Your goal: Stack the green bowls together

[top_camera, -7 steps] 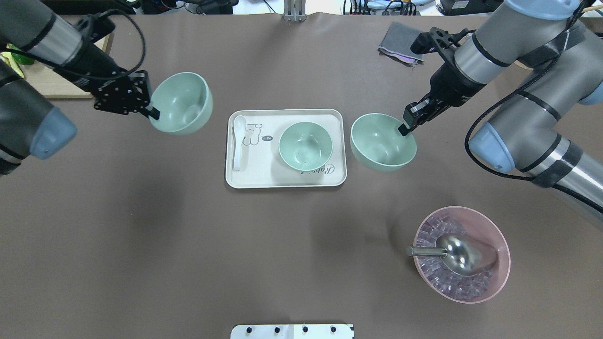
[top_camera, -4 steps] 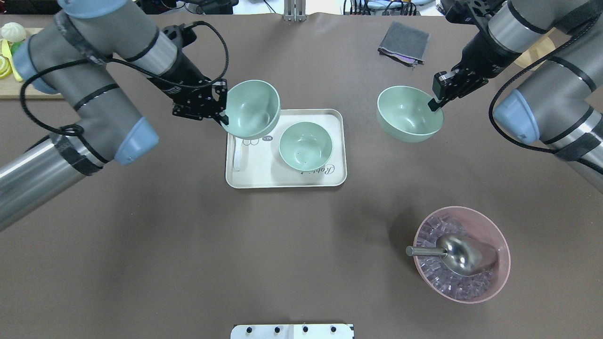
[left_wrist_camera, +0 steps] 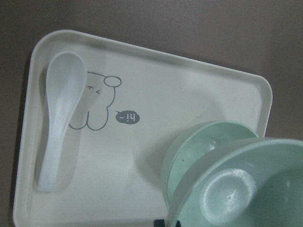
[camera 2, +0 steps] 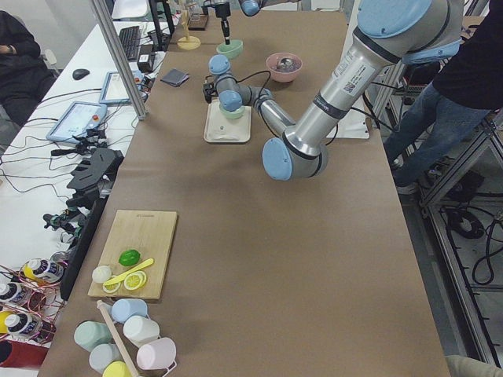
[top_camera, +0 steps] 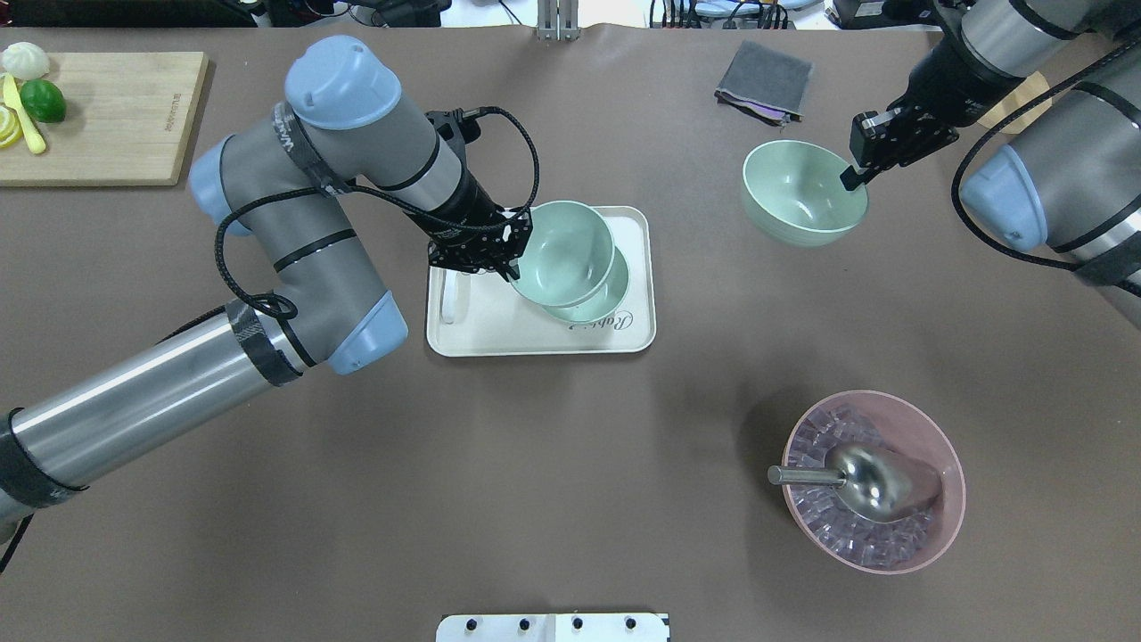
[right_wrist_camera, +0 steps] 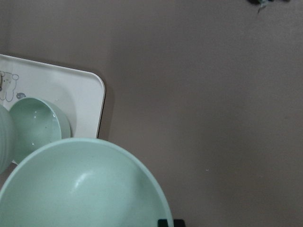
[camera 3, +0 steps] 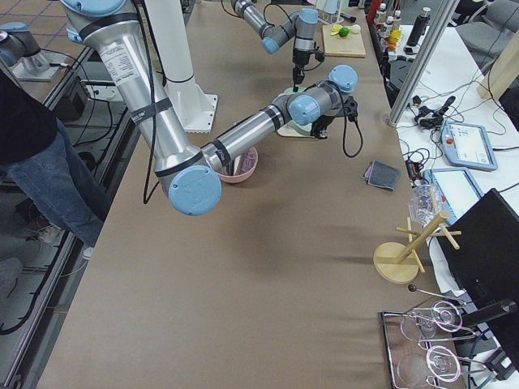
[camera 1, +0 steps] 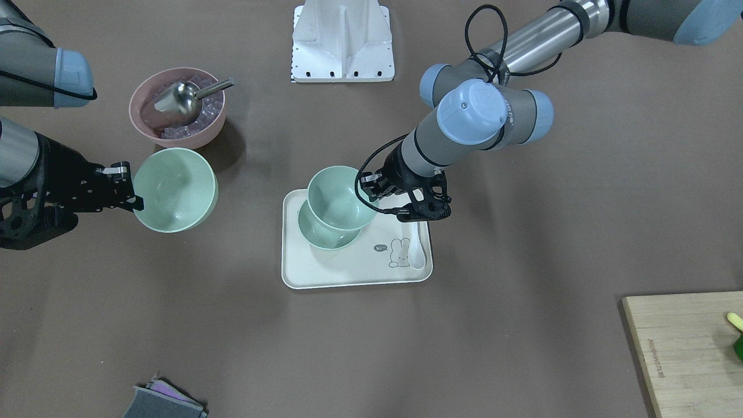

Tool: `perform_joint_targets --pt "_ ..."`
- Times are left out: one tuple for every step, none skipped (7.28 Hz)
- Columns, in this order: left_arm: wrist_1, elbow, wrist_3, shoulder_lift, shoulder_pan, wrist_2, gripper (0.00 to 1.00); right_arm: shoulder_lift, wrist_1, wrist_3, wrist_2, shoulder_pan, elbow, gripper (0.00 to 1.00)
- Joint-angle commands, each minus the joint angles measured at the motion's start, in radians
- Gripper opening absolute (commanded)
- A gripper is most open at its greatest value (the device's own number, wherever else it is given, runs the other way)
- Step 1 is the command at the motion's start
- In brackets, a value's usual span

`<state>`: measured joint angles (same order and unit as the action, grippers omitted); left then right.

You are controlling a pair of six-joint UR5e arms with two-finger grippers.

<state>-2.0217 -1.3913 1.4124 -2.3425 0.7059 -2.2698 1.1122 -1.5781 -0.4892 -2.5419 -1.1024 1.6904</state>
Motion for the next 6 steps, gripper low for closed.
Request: perform_joint_targets --pt "-0.063 0.024 0.003 -0.008 -0.023 0.032 0.0 -0.002 0.0 0.0 0.002 -0.002 -0.002 0.0" --pt "-0.096 0.038 0.003 -0.004 -0.022 0.032 0.0 -0.003 0.0 0.0 0.003 -0.001 -0.002 0.0" --pt "-0.141 0.049 0.003 0.0 -0.022 0.032 0.0 -0.005 0.0 0.0 0.002 0.0 -0.002 0.0" --pt "-0.19 0.07 0.003 0.0 -0.02 0.032 0.0 -0.005 0.0 0.0 0.003 0.0 -0.002 0.0" --pt "-0.23 0.087 0.003 0.002 -0.019 0.032 0.0 -0.005 0.0 0.0 0.003 0.0 -0.002 0.0" --pt "-0.232 0.089 0.003 0.003 -0.019 0.032 0.0 -0.005 0.0 0.0 0.003 0.0 -0.002 0.0"
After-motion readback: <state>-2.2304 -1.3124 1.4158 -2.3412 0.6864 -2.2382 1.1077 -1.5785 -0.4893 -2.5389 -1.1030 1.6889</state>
